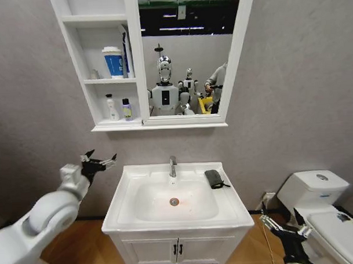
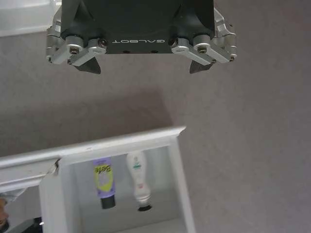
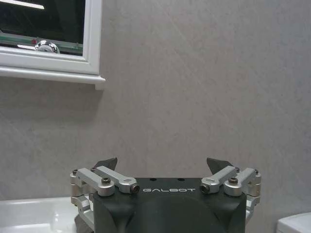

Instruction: Move facial cleanser and shampoo from washbasin to cabinet, then wipe washbasin with towel.

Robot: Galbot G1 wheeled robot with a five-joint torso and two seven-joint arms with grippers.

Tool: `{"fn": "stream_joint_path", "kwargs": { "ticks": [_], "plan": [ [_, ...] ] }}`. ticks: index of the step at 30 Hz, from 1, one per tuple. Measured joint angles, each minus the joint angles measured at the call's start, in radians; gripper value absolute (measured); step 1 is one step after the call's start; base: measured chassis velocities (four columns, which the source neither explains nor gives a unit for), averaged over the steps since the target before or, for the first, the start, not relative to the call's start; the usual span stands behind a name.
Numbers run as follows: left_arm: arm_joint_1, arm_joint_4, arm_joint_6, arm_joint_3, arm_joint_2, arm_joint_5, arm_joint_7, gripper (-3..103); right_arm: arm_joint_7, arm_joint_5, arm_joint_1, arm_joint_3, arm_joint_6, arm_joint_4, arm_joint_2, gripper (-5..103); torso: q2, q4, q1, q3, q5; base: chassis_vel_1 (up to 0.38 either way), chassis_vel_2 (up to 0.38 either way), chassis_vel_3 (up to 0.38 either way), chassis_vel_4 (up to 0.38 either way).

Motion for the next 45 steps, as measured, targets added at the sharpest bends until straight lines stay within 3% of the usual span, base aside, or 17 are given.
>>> {"fn": "stream_joint_path", "kwargs": {
  "ticks": [1,3,4,5,6,7,9,13,20,24,27,30,31,34,35,39,45],
  "plan": [
    [0.0,0.0,0.0,0.0,0.0,0.0,0.0,100,0.0,0.0,0.0,0.0,0.0,0.0,0.0,100,0.0,0.0,0.0,0.0,0.0,0.0,0.0,0.0,0.0],
    [0.182,-0.064,-0.028,-0.067,-0.164,0.083,0.046,100,-0.016,0.062,0.006,0.001,-0.051,0.028,-0.028,100,0.0,0.0005,0.0,0.0,0.0,0.0,0.0,0.0,0.0],
    [0.182,-0.064,-0.028,-0.067,-0.164,0.083,0.046,100,-0.016,0.062,0.006,0.001,-0.051,0.028,-0.028,100,0.0,0.0005,0.0,0.0,0.0,0.0,0.0,0.0,0.0],
    [0.239,-0.095,-0.042,-0.079,-0.237,0.121,0.069,100,-0.032,0.096,0.009,0.0,-0.083,0.043,-0.044,100,0.0,0.0009,0.0,0.0,0.0,0.0,0.0,0.0,0.0],
    [0.239,-0.095,-0.042,-0.079,-0.237,0.121,0.069,100,-0.032,0.096,0.009,0.0,-0.083,0.043,-0.044,100,0.0,0.0009,0.0,0.0,0.0,0.0,0.0,0.0,0.0],
    [0.271,-0.115,-0.054,-0.08,-0.285,0.15,0.082,100,-0.05,0.123,0.012,-0.001,-0.108,0.054,-0.061,100,0.0,0.0006,0.0,0.0,0.0005,0.0,0.0,0.0,0.0],
    [0.326,-0.128,-0.072,-0.04,-0.372,0.229,0.103,100,-0.077,0.183,0.02,-0.009,-0.169,0.073,-0.104,100,0.0,0.0001,0.0,0.0,0.0,0.0,0.0,0.0,0.0],
    [0.347,-0.128,-0.077,0.048,-0.451,0.317,0.115,100,-0.082,0.203,0.028,-0.02,-0.226,0.086,-0.123,100,0.0,-0.0001,0.0,0.0,0.0,0.0,0.0,0.0,0.0],
    [0.343,-0.123,-0.072,0.089,-0.479,0.347,0.115,100,-0.106,0.147,0.028,-0.035,-0.199,0.067,-0.116,100,0.0,-0.0003,0.0,0.0,0.0,0.0,0.0,0.0,0.0],
    [0.34,-0.121,-0.07,0.09,-0.477,0.346,0.113,100,-0.103,0.156,0.081,-0.044,-0.209,0.024,-0.155,100,0.0,-0.0004,0.0,0.0,0.0,0.0,0.0,0.0,0.0],
    [0.338,-0.12,-0.07,0.09,-0.475,0.344,0.112,100,-0.064,0.206,0.181,-0.069,-0.274,-0.041,-0.227,100,0.0,-0.0005,0.0,0.0,0.0003,0.0,0.0,0.0,0.0],
    [0.336,-0.119,-0.069,0.091,-0.473,0.341,0.111,100,0.007,0.336,0.399,-0.139,-0.387,-0.161,-0.342,100,0.0,0.0002,0.0,0.0,0.0,0.0,0.0,0.0,0.0],
    [0.336,-0.119,-0.069,0.091,-0.473,0.341,0.111,100,0.007,0.336,0.399,-0.139,-0.387,-0.161,-0.342,100,0.0,0.0002,0.0,0.0,0.0,0.0,0.0,0.0,0.0],
    [0.334,-0.118,-0.069,0.091,-0.471,0.339,0.111,100,0.025,0.388,0.622,-0.256,-0.425,-0.328,-0.404,100,0.0,0.0,0.001,0.0,0.0002,0.0,0.0,0.0,0.0],
    [0.334,-0.118,-0.069,0.091,-0.471,0.339,0.111,100,0.025,0.388,0.622,-0.256,-0.425,-0.328,-0.404,100,0.0,0.0,0.001,0.0,0.0002,0.0,0.0,0.0,0.0],
    [0.333,-0.118,-0.068,0.091,-0.47,0.338,0.11,100,0.008,0.388,0.893,-0.435,-0.432,-0.548,-0.41,100,0.0,0.0003,0.001,0.0,-0.0001,0.0,0.0,0.0,0.0],
    [0.332,-0.117,-0.068,0.092,-0.469,0.337,0.11,100,-0.014,0.341,1.069,-0.599,-0.439,-0.764,-0.362,100,0.0,0.0001,0.001,0.001,0.0,0.0,0.0,0.0,0.0]
  ]
}}
